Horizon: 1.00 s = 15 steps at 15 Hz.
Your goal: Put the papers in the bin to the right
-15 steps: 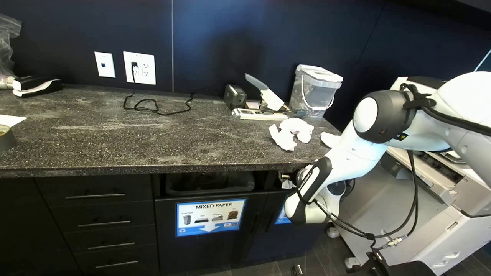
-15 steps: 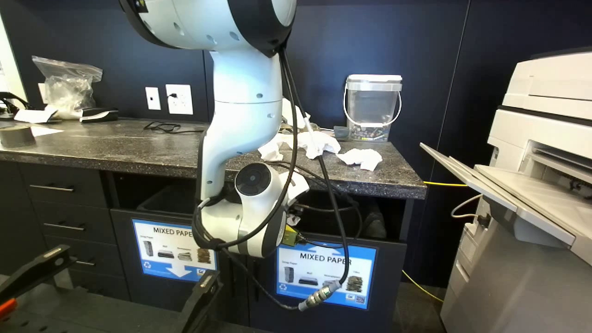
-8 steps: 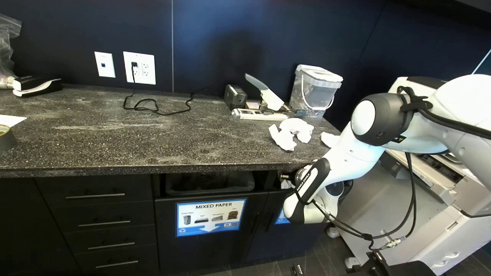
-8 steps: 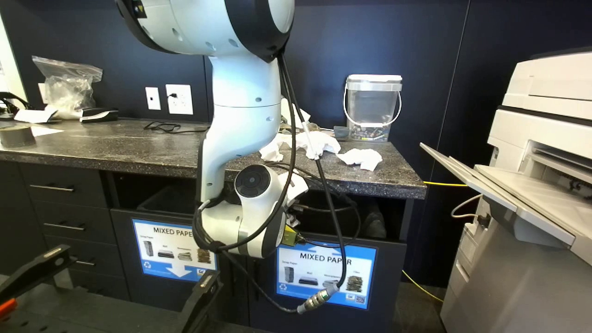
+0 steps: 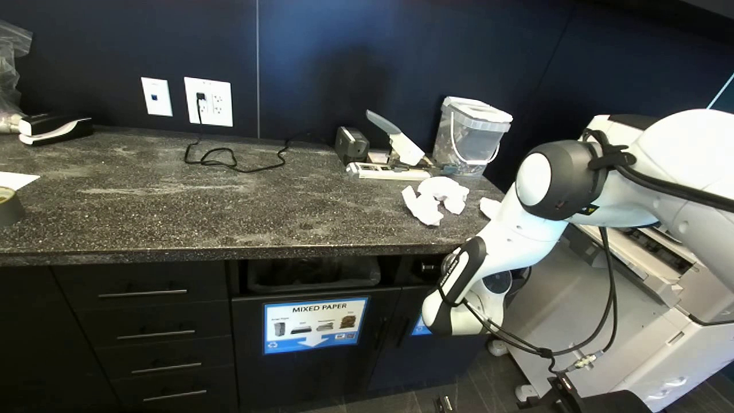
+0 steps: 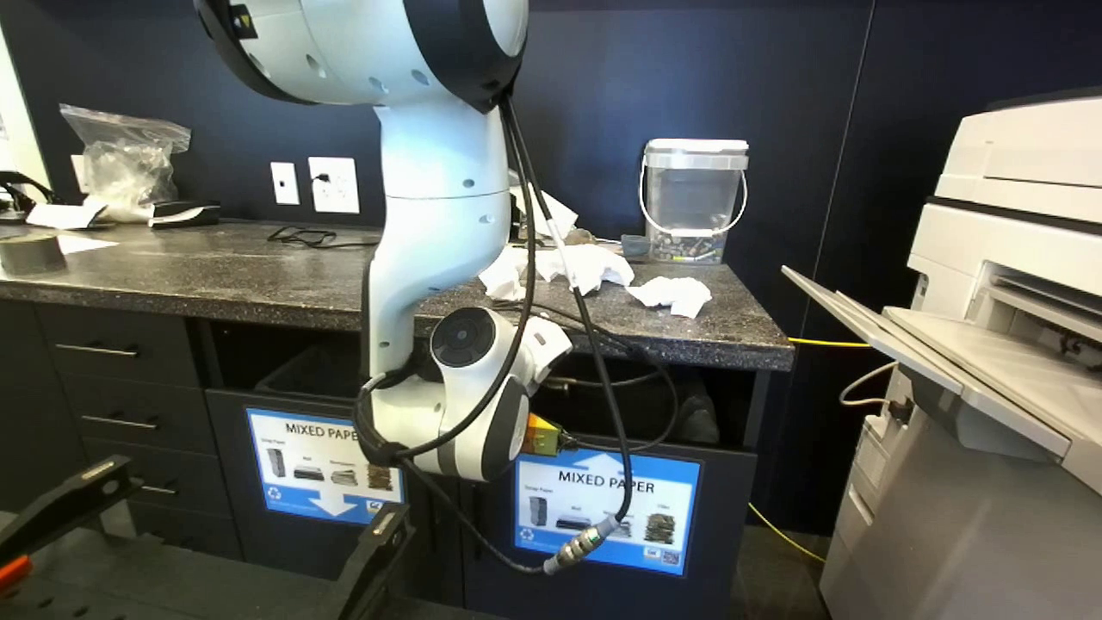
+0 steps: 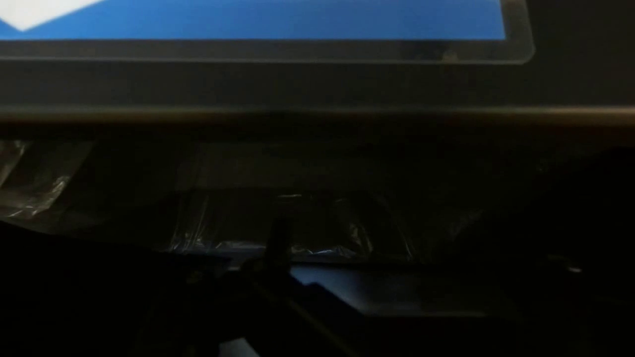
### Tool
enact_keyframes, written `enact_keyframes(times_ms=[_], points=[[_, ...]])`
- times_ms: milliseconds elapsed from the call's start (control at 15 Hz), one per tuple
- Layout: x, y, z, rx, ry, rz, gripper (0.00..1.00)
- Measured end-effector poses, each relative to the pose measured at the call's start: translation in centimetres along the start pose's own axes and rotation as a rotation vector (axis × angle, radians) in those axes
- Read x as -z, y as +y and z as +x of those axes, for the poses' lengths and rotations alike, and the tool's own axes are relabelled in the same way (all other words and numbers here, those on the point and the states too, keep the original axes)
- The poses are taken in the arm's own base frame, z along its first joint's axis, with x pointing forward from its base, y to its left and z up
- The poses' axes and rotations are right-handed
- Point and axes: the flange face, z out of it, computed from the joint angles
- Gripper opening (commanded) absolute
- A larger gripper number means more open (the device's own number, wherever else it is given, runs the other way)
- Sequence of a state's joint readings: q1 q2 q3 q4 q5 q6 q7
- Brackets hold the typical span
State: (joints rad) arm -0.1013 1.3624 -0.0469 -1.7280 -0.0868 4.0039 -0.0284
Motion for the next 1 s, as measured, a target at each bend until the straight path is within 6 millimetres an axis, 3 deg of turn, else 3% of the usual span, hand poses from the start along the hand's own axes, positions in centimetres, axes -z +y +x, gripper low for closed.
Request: enact_keyframes(times_ms=[600,1000], points=[[0.8,-1.8,0.2,0.145,-0.032,0.017,1.00],[4.1,-1.0,0.9,0.217,-0.098,0.020,1.00]])
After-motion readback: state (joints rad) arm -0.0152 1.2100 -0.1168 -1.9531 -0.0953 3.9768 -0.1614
